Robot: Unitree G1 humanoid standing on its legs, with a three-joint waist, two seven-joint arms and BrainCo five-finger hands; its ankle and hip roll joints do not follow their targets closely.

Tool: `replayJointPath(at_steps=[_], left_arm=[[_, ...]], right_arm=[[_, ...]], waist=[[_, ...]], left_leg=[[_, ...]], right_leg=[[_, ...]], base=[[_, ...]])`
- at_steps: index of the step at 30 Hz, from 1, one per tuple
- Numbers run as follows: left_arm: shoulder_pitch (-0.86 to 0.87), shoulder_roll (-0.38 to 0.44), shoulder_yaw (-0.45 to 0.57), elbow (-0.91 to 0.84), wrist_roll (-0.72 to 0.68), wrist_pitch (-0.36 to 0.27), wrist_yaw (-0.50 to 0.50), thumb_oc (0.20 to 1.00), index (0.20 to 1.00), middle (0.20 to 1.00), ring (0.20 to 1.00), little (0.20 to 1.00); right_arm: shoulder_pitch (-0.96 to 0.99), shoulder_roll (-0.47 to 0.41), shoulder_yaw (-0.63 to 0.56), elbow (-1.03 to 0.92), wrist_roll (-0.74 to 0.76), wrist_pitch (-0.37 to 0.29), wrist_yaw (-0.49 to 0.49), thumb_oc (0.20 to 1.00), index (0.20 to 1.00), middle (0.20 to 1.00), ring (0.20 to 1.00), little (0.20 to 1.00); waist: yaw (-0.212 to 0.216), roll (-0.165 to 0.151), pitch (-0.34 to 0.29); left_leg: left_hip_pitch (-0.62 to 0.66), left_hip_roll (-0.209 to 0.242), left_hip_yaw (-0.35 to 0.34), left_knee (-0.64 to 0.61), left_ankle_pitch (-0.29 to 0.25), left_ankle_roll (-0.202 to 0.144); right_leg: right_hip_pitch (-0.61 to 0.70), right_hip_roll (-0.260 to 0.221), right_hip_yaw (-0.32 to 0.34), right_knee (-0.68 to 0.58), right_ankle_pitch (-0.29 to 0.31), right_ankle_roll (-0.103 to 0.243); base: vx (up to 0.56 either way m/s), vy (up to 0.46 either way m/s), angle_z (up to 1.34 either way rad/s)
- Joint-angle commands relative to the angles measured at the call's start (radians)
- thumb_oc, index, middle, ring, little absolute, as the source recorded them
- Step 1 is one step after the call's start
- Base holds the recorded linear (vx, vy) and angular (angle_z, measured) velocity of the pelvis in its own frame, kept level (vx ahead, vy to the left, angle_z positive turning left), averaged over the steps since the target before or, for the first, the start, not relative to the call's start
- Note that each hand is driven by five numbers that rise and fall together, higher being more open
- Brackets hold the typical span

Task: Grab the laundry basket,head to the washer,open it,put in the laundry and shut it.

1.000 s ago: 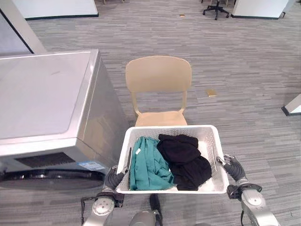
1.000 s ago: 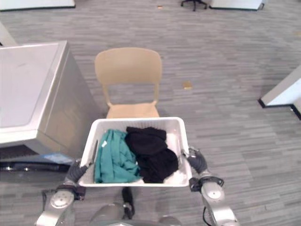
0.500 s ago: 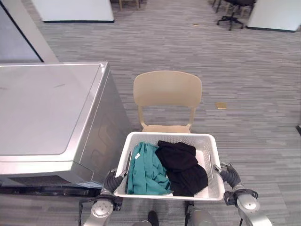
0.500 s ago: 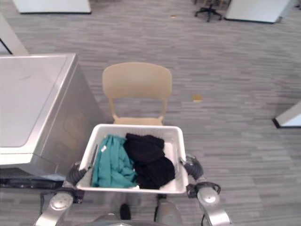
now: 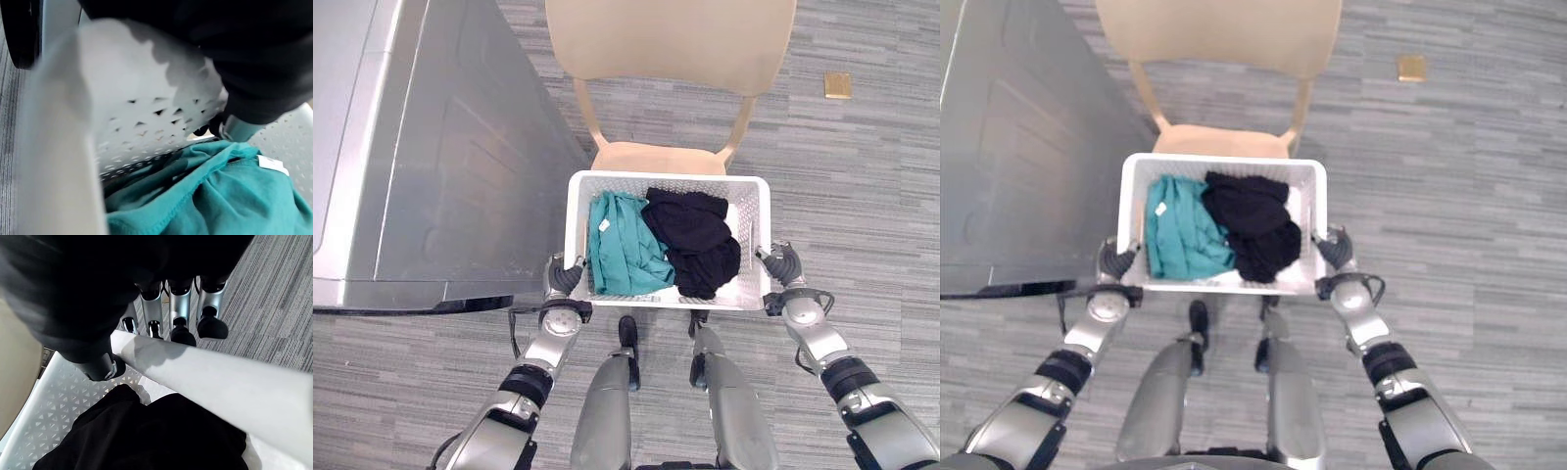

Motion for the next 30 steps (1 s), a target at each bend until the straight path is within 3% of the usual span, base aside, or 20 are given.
replayJointPath(at_steps=[1,4,5,6,7,20,27,28,30], left_arm=[[-0.063,-0.025,-0.062,-0.049,-0.015,-0.105,0.029,0.200,0.200,0.200,0.200,0.200],[-0.050,-0.029,-0.052,-0.061,-0.021,-0.108,0.040,0.200,0.200,0.200,0.200,0.200],[-0.039,-0.030,-0.050,-0.071,-0.021,-0.109,0.041,0.495,0.495,0.495,0.495,0.495],[-0.015,-0.033,-0.043,-0.089,-0.023,-0.109,0.038,1.000,1.000,1.000,1.000,1.000],[-0.014,-0.033,-0.043,-0.089,-0.023,-0.108,0.038,1.000,1.000,1.000,1.000,1.000],[0.115,-0.018,0.038,-0.207,0.002,-0.103,0.049,1.000,1.000,1.000,1.000,1.000],[0.230,0.030,0.094,-0.299,0.044,-0.100,-0.034,1.000,1.000,1.000,1.000,1.000],[0.240,0.038,0.100,-0.311,0.048,-0.102,-0.047,1.000,1.000,1.000,1.000,1.000],[0.281,0.052,0.113,-0.337,0.053,-0.104,-0.083,1.000,1.000,1.000,1.000,1.000]], right_arm=[[-0.021,0.073,0.096,-0.031,-0.003,-0.067,0.022,0.200,0.200,0.200,0.200,0.200],[-0.018,0.087,0.113,-0.032,-0.001,-0.064,0.028,0.200,0.200,0.200,0.200,0.200],[-0.012,0.090,0.115,-0.035,-0.002,-0.063,0.029,0.200,0.200,0.200,0.200,0.200],[0.002,0.094,0.120,-0.041,-0.002,-0.060,0.037,0.887,0.887,0.887,0.887,0.887],[0.002,0.094,0.120,-0.041,-0.002,-0.060,0.037,1.000,1.000,1.000,1.000,1.000],[0.086,0.085,0.056,-0.081,0.026,-0.054,0.042,1.000,1.000,1.000,1.000,1.000],[0.173,0.032,-0.054,-0.108,0.061,-0.057,0.074,1.000,1.000,1.000,1.000,1.000],[0.183,0.022,-0.068,-0.116,0.062,-0.059,0.082,1.000,1.000,1.000,1.000,1.000],[0.214,0.000,-0.092,-0.126,0.058,-0.059,0.107,1.000,1.000,1.000,1.000,1.000]], waist=[[0.036,0.017,-0.071],[0.042,0.018,-0.060],[0.043,0.018,-0.058],[0.046,0.020,-0.057],[0.046,0.020,-0.057],[0.065,0.024,-0.061],[0.065,0.028,-0.078],[0.064,0.023,-0.078],[0.064,0.021,-0.089]], left_leg=[[-0.010,0.005,-0.004,-0.114,0.066,-0.007],[-0.002,0.004,-0.006,-0.119,0.068,-0.007],[0.003,0.002,-0.006,-0.121,0.068,-0.007],[0.016,-0.002,-0.006,-0.132,0.068,-0.007],[0.017,-0.002,-0.006,-0.133,0.068,-0.007],[0.095,-0.011,-0.008,-0.172,0.070,-0.009],[0.148,-0.009,-0.007,-0.202,0.075,-0.012],[0.143,-0.010,0.002,-0.207,0.102,-0.005],[0.162,-0.008,0.001,-0.215,0.103,-0.006]], right_leg=[[0.017,-0.051,-0.008,0.159,-0.242,0.126],[0.025,-0.054,-0.014,0.155,-0.239,0.126],[0.030,-0.054,-0.014,0.153,-0.238,0.126],[0.042,-0.055,-0.017,0.146,-0.236,0.127],[0.043,-0.055,-0.017,0.146,-0.236,0.127],[0.127,-0.056,-0.032,0.114,-0.231,0.127],[0.175,-0.054,-0.037,0.106,-0.242,0.126],[0.174,-0.059,-0.046,0.102,-0.222,0.119],[0.191,-0.056,-0.048,0.101,-0.229,0.119]], base=[[-0.04,0.010,0.06],[-0.03,0.028,0.04],[0.00,0.046,0.03],[0.00,0.036,0.02],[0.00,0.040,0.00],[0.00,0.005,0.06],[-0.01,-0.005,0.04],[-0.06,-0.035,0.03],[-0.01,-0.034,0.08]])
